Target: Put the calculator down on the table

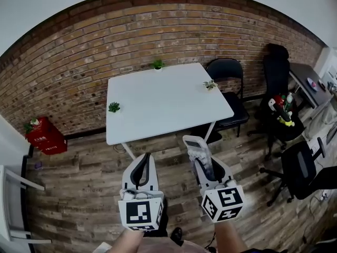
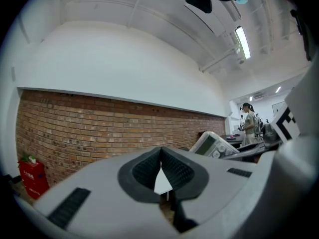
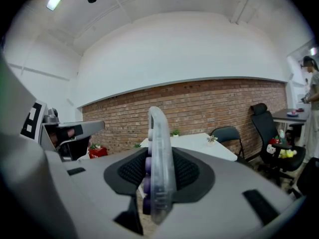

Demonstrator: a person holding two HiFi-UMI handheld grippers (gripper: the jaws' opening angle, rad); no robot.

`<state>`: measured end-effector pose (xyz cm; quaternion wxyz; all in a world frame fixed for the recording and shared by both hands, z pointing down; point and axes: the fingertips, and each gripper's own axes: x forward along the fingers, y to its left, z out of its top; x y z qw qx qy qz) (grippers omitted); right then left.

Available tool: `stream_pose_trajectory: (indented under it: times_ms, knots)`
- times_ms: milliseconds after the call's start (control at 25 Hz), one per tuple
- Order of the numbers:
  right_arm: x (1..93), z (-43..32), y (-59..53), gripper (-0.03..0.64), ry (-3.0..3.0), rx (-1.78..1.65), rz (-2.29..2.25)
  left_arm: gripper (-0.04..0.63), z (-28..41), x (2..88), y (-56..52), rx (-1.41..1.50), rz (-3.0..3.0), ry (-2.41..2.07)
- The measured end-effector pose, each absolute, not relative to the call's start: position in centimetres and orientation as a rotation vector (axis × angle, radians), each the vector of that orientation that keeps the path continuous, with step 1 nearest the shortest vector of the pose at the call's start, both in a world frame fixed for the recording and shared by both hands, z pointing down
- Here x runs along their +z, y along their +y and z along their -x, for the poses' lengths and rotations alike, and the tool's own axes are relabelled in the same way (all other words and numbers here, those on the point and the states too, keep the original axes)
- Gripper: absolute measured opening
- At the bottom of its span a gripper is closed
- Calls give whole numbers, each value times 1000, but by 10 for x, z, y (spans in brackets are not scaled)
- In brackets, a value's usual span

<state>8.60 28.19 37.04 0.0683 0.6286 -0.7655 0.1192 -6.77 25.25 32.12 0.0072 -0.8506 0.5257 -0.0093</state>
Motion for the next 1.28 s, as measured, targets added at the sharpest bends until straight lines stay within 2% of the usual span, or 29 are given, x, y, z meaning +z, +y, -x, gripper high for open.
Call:
stream_pose_trajectory:
  times_ms: [560, 1000, 1280]
  knots:
    - [356, -83, 105, 135, -2275, 348, -1954, 12, 61, 301, 71, -1, 2675, 1527]
    - [353, -84, 33, 135, -2249, 330, -1970, 12, 52, 313, 0, 10, 2730, 1489]
    - [372, -102, -4, 135, -2236, 378, -1958, 12, 34, 340, -38, -82, 2756, 1494]
